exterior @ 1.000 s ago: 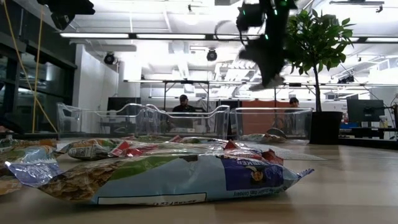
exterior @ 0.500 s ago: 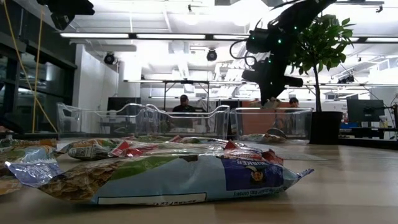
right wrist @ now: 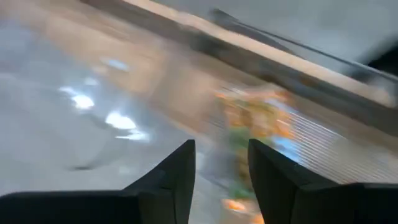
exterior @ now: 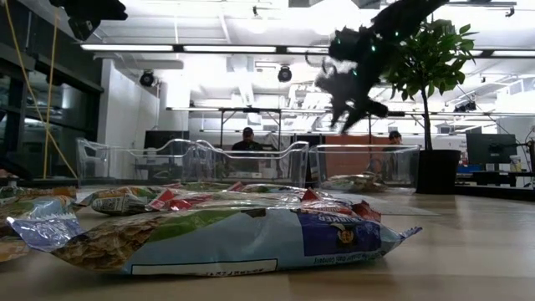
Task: Pick and place Granola Bars by type
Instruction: Put the yellow granola bar into the right transparent bin
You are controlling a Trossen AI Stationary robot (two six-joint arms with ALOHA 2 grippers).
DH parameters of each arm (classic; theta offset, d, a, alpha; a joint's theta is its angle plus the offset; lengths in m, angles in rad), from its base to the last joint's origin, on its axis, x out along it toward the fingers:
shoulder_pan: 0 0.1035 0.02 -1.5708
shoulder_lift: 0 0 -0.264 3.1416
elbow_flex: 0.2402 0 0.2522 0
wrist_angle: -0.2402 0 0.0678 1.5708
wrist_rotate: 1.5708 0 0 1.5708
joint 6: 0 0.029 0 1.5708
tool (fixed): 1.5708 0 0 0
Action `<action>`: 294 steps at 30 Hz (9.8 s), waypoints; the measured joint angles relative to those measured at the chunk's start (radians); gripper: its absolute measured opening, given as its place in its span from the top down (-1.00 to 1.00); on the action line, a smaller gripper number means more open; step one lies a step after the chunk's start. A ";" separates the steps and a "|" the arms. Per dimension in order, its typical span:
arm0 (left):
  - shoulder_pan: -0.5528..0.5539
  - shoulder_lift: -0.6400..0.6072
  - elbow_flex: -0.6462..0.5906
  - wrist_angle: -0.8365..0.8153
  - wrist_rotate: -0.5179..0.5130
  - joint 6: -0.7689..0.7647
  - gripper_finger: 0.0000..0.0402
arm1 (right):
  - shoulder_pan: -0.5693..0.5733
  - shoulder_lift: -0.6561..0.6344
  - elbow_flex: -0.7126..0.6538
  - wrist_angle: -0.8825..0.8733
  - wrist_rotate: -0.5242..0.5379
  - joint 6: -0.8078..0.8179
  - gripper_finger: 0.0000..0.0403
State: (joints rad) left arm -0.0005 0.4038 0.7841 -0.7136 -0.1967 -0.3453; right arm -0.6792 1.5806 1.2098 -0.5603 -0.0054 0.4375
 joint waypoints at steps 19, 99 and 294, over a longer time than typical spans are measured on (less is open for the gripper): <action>0.000 0.000 0.000 0.001 0.004 0.000 0.67 | 0.698 -0.030 0.001 0.532 0.030 0.009 0.33; 0.000 0.000 0.000 0.000 0.001 0.000 0.67 | 0.840 0.799 0.731 -0.148 -0.045 -0.460 0.53; -0.658 1.339 0.516 -0.057 -0.118 -1.937 0.68 | 1.263 -1.077 -0.225 -0.360 0.802 0.107 1.00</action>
State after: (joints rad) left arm -0.6582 1.7429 1.3002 -0.7701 -0.3147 -2.2827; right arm 0.5839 0.5034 0.9852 -0.9203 0.7961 0.5449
